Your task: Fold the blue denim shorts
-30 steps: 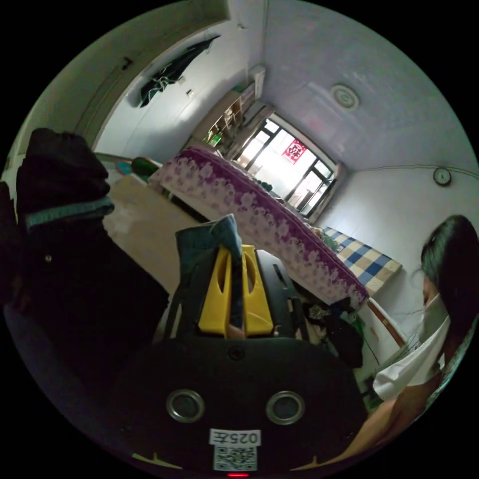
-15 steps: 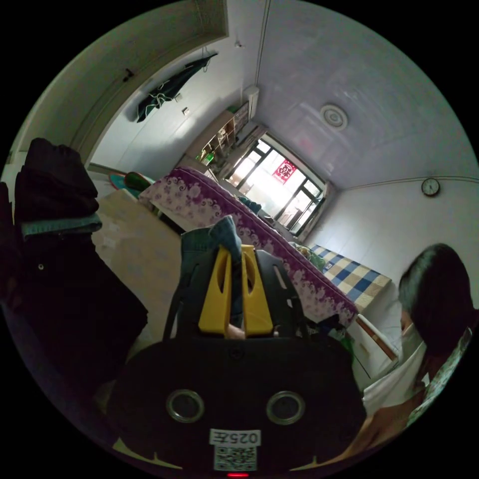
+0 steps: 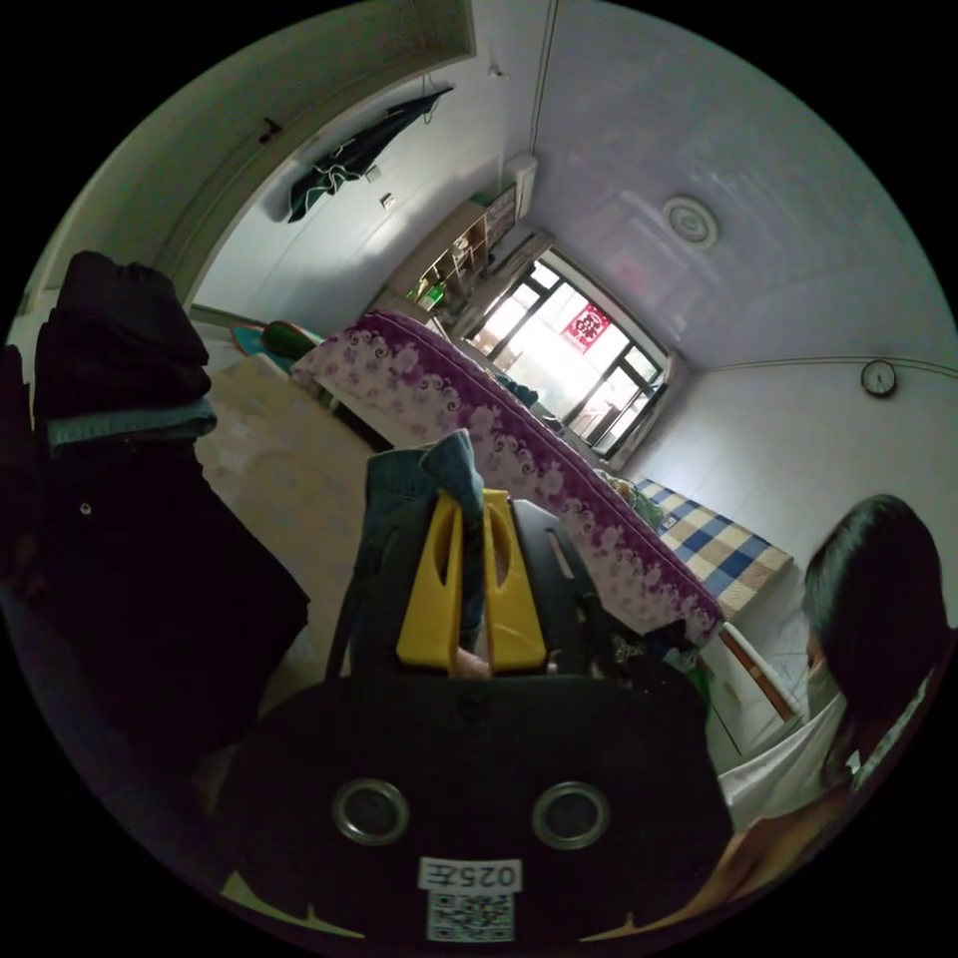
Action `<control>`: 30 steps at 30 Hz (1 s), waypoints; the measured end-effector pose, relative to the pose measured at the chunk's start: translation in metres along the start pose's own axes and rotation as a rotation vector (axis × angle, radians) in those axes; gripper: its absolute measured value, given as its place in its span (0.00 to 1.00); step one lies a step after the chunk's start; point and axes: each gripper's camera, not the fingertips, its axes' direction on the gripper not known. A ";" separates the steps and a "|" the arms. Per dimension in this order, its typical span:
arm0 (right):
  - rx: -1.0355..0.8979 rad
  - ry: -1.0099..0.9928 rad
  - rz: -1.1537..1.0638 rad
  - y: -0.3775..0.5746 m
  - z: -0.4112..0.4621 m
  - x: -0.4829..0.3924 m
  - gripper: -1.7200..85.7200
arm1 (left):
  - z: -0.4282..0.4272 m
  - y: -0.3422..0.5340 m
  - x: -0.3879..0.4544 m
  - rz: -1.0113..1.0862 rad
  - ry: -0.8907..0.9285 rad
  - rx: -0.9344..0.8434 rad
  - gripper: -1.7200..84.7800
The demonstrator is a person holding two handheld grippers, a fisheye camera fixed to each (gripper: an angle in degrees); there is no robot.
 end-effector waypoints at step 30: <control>-0.090 0.435 -0.160 -0.004 -0.002 -0.040 0.12 | 0.002 0.065 -0.099 -0.044 -0.064 -0.082 0.01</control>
